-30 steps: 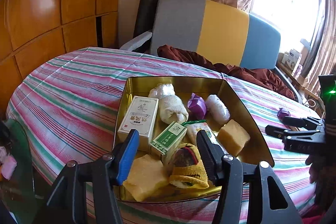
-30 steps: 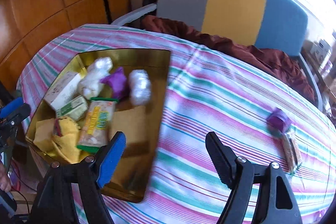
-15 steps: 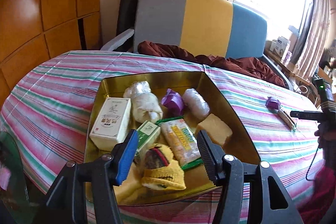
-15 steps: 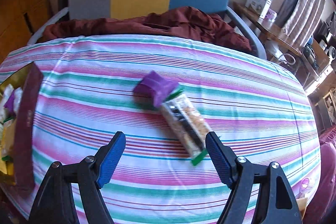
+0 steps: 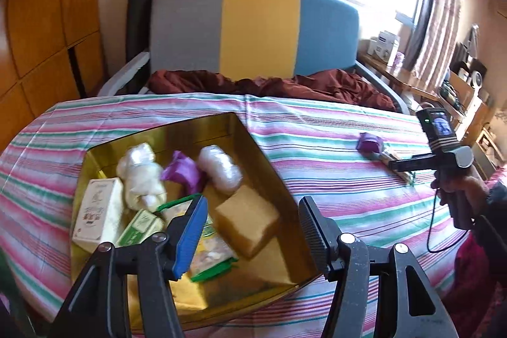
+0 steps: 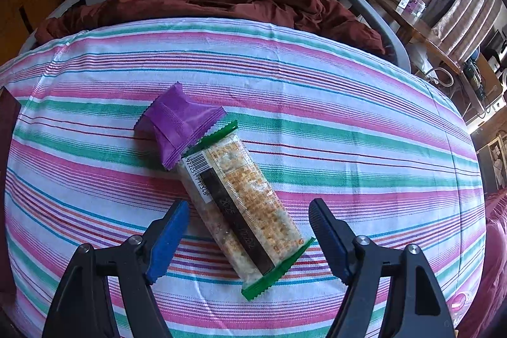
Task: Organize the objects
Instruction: 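Move both grippers back toward the purple pouch and cracker pack, then grasp the cracker pack with the right gripper while the left gripper grasps the purple pouch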
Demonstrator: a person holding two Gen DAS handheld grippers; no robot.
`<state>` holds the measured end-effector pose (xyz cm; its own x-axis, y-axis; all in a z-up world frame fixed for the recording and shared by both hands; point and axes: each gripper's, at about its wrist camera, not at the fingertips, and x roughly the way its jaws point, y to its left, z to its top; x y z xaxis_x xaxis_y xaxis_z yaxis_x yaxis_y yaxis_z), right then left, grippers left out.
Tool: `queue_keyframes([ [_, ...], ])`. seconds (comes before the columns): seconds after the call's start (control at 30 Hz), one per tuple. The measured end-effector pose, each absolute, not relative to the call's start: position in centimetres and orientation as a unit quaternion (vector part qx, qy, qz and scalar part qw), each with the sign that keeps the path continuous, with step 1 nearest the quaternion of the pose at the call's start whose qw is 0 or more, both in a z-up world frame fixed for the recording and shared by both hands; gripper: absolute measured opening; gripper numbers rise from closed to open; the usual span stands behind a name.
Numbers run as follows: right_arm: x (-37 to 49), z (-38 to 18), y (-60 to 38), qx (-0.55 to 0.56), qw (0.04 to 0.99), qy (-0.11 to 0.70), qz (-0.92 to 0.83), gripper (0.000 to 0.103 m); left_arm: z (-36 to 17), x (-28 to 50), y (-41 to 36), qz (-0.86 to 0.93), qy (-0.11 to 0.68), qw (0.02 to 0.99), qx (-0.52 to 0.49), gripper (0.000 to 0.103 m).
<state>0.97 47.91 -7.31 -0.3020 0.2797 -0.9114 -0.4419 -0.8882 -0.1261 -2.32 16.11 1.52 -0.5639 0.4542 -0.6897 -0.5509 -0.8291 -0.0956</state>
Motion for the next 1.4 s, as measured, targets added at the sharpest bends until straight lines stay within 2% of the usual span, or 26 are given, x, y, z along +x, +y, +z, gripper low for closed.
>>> queue_keyframes([
  [0.03,1.0,-7.5,48.0,-0.549,0.221,0.078,0.802,0.058,1.6,-2.2,16.7,0.879,0.067,0.291,-0.371,0.061],
  [0.17,2.3,-7.5,48.2,-0.561,0.226,0.075,0.793,0.046,2.1,-2.2,19.4,0.865,0.066,0.322,-0.379,0.061],
  [0.27,4.1,-7.6,48.7,-0.570,0.247,0.075,0.780,0.046,2.3,-2.3,21.7,0.851,0.062,0.348,-0.388,0.061],
  [0.4,6.7,-7.6,50.3,-0.556,0.274,0.120,0.775,0.046,2.0,-2.4,25.5,0.831,0.069,0.377,-0.403,0.061],
  [0.53,7.3,-7.6,51.3,-0.551,0.279,0.152,0.772,0.047,1.2,-2.5,30.0,0.821,0.119,0.387,-0.403,0.061],
  [0.97,7.0,-8.0,52.2,-0.562,0.274,0.156,0.765,0.047,-4.5,-6.2,43.1,0.773,0.296,0.415,-0.377,0.061],
  [1.4,6.6,-8.2,53.2,-0.564,0.275,0.164,0.761,0.047,-8.1,-8.1,50.6,0.710,0.407,0.478,-0.318,0.061],
])
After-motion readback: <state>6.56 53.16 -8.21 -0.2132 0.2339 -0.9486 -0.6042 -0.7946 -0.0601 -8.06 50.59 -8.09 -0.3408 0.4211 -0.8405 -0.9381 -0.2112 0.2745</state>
